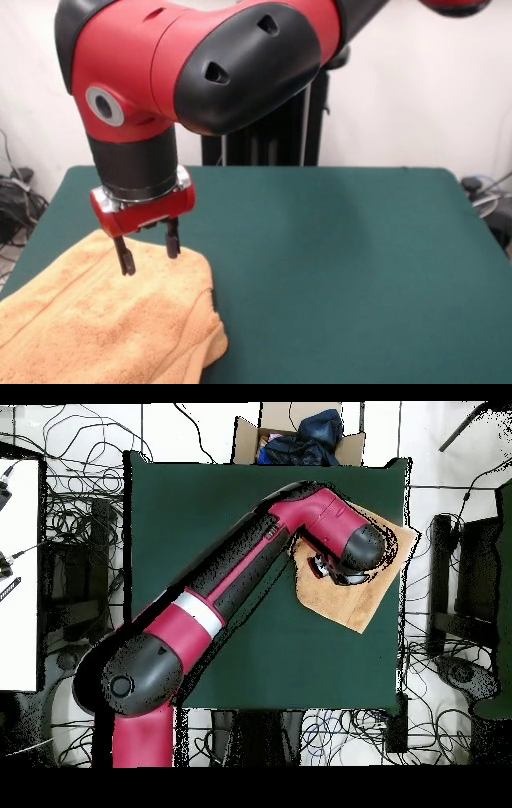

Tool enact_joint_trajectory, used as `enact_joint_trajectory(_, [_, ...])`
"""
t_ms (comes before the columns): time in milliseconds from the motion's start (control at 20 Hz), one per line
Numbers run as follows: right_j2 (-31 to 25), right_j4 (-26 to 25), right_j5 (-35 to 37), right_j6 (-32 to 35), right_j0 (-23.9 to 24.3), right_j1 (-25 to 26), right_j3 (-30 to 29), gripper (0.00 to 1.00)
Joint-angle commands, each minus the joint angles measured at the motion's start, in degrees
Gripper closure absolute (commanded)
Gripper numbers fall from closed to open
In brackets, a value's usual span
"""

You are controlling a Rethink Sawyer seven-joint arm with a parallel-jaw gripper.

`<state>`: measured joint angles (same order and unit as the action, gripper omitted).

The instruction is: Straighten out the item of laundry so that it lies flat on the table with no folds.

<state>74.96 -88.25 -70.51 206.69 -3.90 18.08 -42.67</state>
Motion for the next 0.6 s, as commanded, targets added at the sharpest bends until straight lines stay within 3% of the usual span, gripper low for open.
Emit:
enact_joint_trajectory(50, [-7.19,7.00,5.16,16.84,-2.44,0.84,0.50,0.00])
enact_joint_trajectory(600, [-6.81,12.80,12.08,19.68,-4.46,2.59,3.99,0.00])
